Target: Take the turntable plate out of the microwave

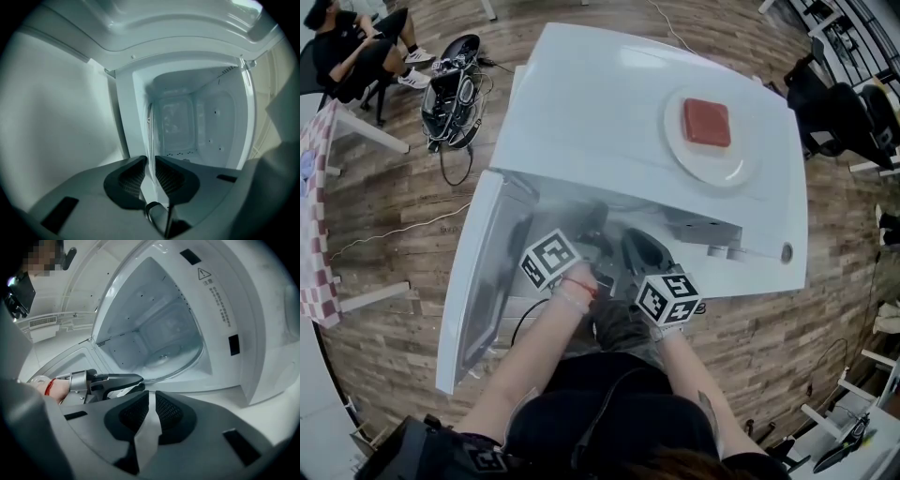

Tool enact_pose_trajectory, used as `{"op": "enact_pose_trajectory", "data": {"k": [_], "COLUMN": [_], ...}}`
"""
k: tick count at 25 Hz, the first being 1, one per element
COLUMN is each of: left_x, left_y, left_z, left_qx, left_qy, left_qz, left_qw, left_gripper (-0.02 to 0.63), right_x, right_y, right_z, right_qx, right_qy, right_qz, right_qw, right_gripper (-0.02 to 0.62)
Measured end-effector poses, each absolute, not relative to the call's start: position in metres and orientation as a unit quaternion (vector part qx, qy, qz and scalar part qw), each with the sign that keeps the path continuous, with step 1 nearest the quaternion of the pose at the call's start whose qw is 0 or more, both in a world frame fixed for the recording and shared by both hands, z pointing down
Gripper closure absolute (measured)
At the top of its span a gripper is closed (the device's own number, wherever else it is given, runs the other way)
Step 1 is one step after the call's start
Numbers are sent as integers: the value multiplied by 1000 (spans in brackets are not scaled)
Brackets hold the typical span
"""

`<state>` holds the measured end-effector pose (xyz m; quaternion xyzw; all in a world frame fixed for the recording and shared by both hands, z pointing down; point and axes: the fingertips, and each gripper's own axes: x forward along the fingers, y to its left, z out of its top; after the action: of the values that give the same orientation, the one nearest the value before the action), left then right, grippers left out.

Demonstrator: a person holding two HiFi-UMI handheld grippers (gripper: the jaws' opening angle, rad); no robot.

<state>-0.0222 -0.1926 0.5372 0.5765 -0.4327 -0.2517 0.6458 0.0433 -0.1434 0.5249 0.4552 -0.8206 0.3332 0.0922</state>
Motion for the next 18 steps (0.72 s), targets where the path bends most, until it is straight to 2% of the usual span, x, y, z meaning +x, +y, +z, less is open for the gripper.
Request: {"op": "enact_pose_trajectory", "data": {"k": [3, 5, 11, 18], "left_x": [-23, -21, -19, -22], "left_y": [-191, -192, -192, -193], "left_z": [534, 528, 524, 523], "left_qx": [568, 570, 575, 577], "left_qy": [-422, -411, -395, -385], "left_qz": [-275, -289, -299, -310], "left_qw": [650, 650, 651, 650], "left_gripper": [555, 556, 575, 575], "right_x": [47, 48, 41, 44], "right_y": [-147, -149, -158, -179], "right_z": [522, 520, 508, 507], "right_qx": [460, 456, 425, 390], "right_qy": [-818, -813, -783, -723], "right_qz": [337, 358, 450, 550], "right_qw": [76, 55, -60, -153], "right_gripper": [548, 511, 459, 446]}}
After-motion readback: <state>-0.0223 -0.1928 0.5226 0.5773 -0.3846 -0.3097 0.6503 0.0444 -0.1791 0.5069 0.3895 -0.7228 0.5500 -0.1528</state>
